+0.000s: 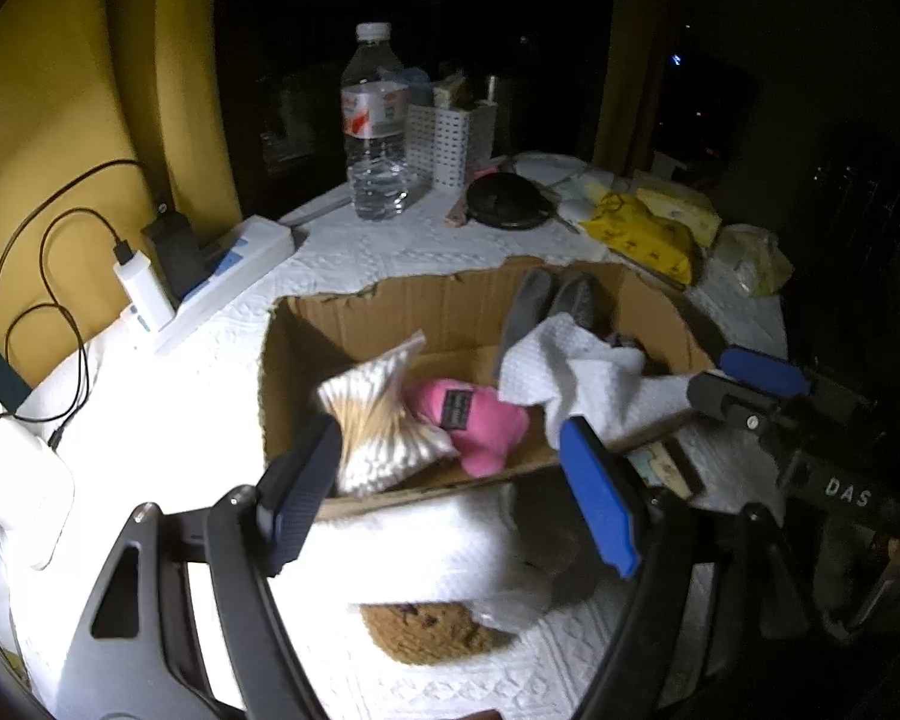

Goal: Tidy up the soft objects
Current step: 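Withdraw both grippers from the box and move the left toward the brown sponge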

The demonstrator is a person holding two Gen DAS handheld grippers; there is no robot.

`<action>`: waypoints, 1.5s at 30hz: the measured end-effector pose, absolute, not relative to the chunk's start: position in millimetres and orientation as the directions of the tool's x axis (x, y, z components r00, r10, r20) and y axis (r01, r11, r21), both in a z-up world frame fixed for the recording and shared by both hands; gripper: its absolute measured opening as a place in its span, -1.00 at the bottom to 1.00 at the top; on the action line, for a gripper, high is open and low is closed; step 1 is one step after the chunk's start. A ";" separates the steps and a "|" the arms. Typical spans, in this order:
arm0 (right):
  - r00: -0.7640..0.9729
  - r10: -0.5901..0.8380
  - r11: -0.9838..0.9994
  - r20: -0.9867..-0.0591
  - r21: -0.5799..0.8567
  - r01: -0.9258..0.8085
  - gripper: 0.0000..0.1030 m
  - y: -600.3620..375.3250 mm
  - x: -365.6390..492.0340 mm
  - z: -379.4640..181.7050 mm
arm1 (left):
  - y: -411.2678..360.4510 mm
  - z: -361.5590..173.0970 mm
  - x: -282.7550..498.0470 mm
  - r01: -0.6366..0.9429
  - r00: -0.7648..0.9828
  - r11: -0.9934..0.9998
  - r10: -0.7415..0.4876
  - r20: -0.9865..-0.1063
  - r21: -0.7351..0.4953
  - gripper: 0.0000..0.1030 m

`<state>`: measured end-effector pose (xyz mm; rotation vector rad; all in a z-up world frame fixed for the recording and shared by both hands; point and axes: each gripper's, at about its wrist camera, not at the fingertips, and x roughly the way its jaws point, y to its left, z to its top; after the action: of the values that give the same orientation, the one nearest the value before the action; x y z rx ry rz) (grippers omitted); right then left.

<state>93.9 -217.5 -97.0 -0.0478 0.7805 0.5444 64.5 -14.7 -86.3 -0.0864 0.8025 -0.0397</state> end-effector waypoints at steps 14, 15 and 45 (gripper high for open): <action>0.613 0.438 0.874 -0.658 0.152 -0.461 0.18 -231.0 58.8 -84.8 | -27.4 -83.0 33.1 0.052 0.693 0.994 -0.104 -0.714 -0.094 0.48; 0.613 0.434 0.877 -0.660 0.153 -0.456 0.19 -232.3 56.3 -85.7 | -27.8 -83.6 31.6 0.054 0.692 0.994 -0.106 -0.714 -0.095 0.48; 0.521 0.432 0.874 -0.736 0.198 -0.444 0.44 -218.6 58.7 -138.7 | 2.9 -127.0 28.5 -0.037 0.634 0.992 -0.067 -0.770 -0.117 0.48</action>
<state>58.7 -218.6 -138.7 -0.0156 0.8774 0.5246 28.5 2.9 -127.0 -0.1257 0.8840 -0.0174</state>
